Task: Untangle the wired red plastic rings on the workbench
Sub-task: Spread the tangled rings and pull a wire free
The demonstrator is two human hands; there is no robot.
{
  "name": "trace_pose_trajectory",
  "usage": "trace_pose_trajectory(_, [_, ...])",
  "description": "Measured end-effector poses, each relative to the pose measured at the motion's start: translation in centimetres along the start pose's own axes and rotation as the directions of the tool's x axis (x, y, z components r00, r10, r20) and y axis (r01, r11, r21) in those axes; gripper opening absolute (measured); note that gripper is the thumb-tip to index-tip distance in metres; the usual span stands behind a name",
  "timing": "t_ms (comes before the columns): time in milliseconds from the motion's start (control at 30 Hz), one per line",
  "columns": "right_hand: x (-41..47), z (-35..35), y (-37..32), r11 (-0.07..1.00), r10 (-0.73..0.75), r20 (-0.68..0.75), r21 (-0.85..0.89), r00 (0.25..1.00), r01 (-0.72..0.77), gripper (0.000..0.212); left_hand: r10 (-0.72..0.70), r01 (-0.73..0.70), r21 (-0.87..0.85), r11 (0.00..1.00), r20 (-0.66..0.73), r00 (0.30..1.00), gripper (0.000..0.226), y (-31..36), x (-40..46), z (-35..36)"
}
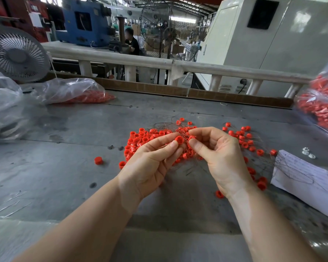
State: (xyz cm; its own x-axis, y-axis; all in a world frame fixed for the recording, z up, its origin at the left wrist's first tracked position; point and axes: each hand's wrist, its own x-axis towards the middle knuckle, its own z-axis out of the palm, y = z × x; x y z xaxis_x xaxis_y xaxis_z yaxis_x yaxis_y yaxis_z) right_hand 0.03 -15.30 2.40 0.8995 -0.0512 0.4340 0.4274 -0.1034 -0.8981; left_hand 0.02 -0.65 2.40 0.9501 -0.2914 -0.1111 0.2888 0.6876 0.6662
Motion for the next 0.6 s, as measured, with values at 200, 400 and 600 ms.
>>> trace_pose_trajectory(200, [-0.07,-0.04,-0.15,1.0,-0.011,-0.031,-0.009,0.999,0.011,0.02,0.004,-0.004,0.001,1.0,0.01,1.0,0.022,0.02,-0.04,0.02])
trace_pose_trajectory(400, [-0.1,0.01,-0.4,0.979,-0.1,-0.016,-0.181,0.995,0.096,0.025,0.003,-0.003,-0.013,1.0,0.012,1.0,0.022,0.06,0.01,-0.03])
trace_pose_trajectory(600, [-0.29,0.42,-0.49,0.919,-0.158,0.045,-0.36,0.986,0.163,0.019,-0.005,0.005,-0.026,1.0,0.02,1.0,0.022,0.13,0.02,-0.14])
